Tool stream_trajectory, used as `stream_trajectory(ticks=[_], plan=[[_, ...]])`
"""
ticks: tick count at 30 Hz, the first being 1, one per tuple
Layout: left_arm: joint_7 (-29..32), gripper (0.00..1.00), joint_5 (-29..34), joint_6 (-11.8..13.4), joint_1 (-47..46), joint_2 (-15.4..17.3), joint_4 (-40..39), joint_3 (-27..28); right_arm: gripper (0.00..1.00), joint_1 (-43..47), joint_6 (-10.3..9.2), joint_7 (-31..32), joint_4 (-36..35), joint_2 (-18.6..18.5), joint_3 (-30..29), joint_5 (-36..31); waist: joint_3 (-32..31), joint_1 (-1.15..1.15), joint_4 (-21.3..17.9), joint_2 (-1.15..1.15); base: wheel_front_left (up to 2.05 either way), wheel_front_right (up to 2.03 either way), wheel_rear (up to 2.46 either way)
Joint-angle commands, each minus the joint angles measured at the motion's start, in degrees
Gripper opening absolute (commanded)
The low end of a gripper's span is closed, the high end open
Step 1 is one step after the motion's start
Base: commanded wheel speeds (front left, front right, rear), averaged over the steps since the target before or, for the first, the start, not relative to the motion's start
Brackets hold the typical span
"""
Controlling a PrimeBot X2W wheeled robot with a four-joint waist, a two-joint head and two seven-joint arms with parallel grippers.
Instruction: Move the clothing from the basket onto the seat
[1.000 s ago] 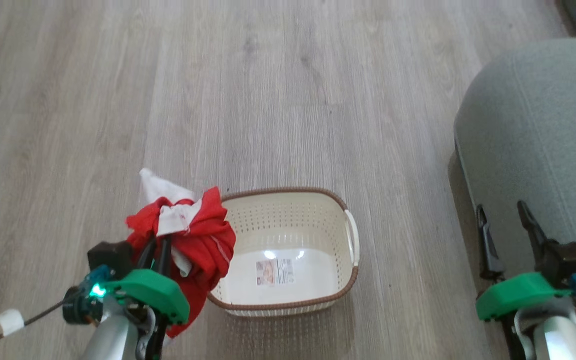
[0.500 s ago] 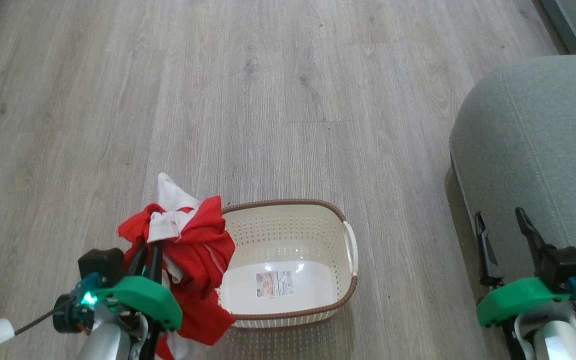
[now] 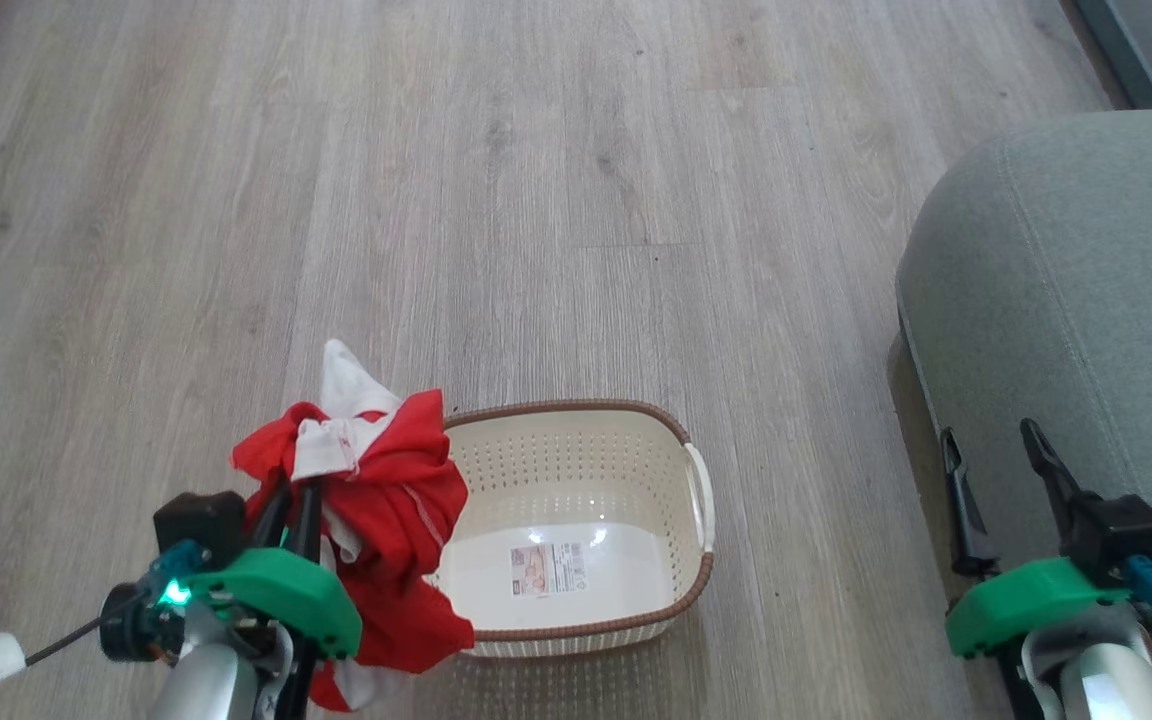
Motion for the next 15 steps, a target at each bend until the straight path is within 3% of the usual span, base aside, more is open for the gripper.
stream_trajectory(ticks=[1,10,15], plan=[[-0.4,0.0,-0.6,0.25,-1.45,1.28,-2.48,1.75,1.0,-1.34,-0.01,-0.37,-1.49,-0.97,1.44,-0.13,-0.01,0.0,0.03,0.0,0.0,0.0,0.0],[-0.33,0.0,-0.89,0.2,-1.58,1.62,-2.79,1.12,1.0,-1.71,-0.01,-0.37,-1.49,-1.24,2.11,0.03,-0.24,0.0,-0.04,0.0,0.0,0.0,0.0],[0.32,0.0,-0.33,-1.09,-2.57,1.87,-3.97,-0.79,1.0,-3.65,-0.01,-0.37,-2.0,-2.25,7.58,2.74,-0.17,0.0,-0.05,0.0,0.0,0.0,0.0]])
